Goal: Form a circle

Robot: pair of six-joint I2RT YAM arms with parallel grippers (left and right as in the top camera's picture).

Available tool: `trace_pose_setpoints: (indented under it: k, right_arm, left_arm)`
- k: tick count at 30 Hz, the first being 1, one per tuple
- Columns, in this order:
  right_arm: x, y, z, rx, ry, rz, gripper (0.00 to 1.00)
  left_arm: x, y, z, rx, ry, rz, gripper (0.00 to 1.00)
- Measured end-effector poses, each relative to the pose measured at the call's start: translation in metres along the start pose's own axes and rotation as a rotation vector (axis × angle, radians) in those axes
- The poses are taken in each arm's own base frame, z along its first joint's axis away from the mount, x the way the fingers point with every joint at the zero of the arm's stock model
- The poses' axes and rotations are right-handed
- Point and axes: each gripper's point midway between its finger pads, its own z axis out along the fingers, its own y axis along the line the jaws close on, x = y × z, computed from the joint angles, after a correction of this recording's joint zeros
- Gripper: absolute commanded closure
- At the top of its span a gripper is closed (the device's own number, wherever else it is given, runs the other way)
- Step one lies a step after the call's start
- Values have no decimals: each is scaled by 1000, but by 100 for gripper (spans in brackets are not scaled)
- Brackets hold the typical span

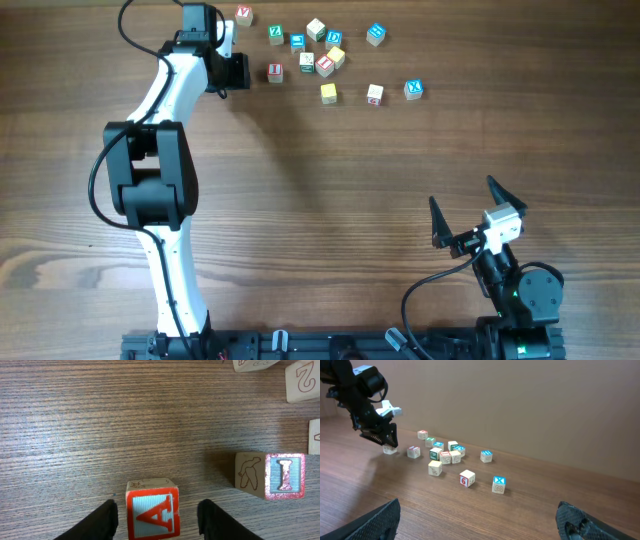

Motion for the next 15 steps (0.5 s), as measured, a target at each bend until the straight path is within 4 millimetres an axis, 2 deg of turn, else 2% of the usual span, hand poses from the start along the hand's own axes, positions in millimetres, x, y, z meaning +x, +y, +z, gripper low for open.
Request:
trace_pose_setpoints:
  k: [12,15]
  right_arm:
    - [0,0,0,0,0,0,1]
    - [0,0,0,0,0,0,0]
  left_arm:
    - [1,-7,1,5,5,11,47]
    - [2,-7,1,5,6,12,53]
